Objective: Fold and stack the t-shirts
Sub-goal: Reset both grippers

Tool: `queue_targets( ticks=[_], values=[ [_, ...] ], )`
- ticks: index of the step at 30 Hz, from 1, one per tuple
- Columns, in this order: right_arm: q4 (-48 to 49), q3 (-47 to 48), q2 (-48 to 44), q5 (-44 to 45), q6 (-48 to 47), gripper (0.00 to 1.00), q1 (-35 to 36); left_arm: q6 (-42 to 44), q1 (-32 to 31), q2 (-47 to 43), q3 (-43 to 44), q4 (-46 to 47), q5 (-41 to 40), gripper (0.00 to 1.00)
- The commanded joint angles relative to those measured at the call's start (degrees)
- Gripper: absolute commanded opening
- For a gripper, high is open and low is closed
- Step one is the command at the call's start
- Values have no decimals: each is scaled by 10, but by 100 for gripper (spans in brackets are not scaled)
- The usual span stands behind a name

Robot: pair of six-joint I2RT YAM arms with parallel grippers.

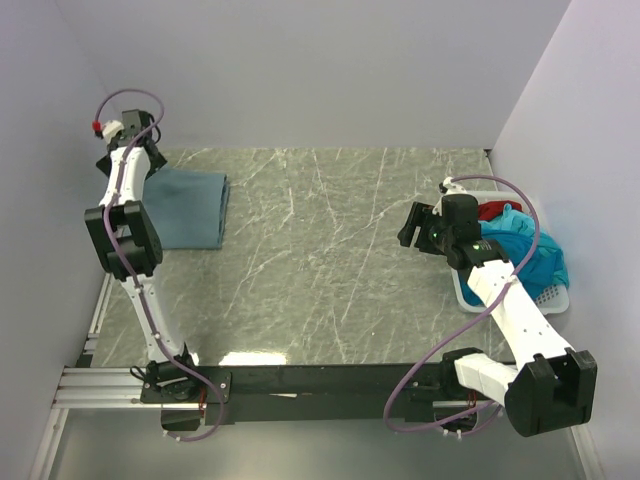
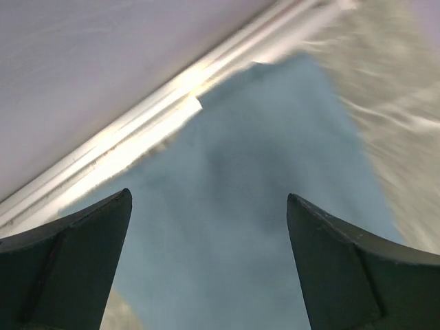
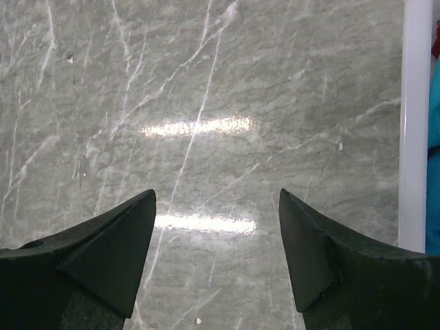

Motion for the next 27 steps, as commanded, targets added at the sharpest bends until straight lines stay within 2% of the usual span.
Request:
queue_targets(
  ticks=[1,6,7,8,9,10,14,18,20,24,27],
  values=[
    [10,8,-10,-1,-1,79,-4,-10,-34,-100,-24,12,-16,99],
    [13,0,-28,5,4,79,-4,-27,-115,-256,-112,40,-12,99],
    [13,-1,-30,5,6,79,-4,-24,-126,-284,-162,74,-9,99],
    [12,0,-32,7,8,79,-4,-27,-171,-313,-192,90,-7,99],
    [13,-1,-38,8,9,79,-4,-30,-188,-371,-224,109,0,99],
    [16,-3,-43,10,10,80,-4,-30,-216,-402,-296,161,11,99],
    [26,-8,-70,11,11,81,-4,-70,-251,-549,-465,238,75,99],
    [57,-25,-91,1,19,81,-4,-95,-280,-624,-625,295,133,99],
    [60,-24,-97,-7,25,82,-4,-104,-284,-650,-658,296,193,99],
    [68,-28,-111,-21,40,83,-5,-115,-296,-707,-726,278,180,99],
    [88,-45,-132,-25,55,84,-4,-114,-296,-744,-739,264,164,99]
  ],
)
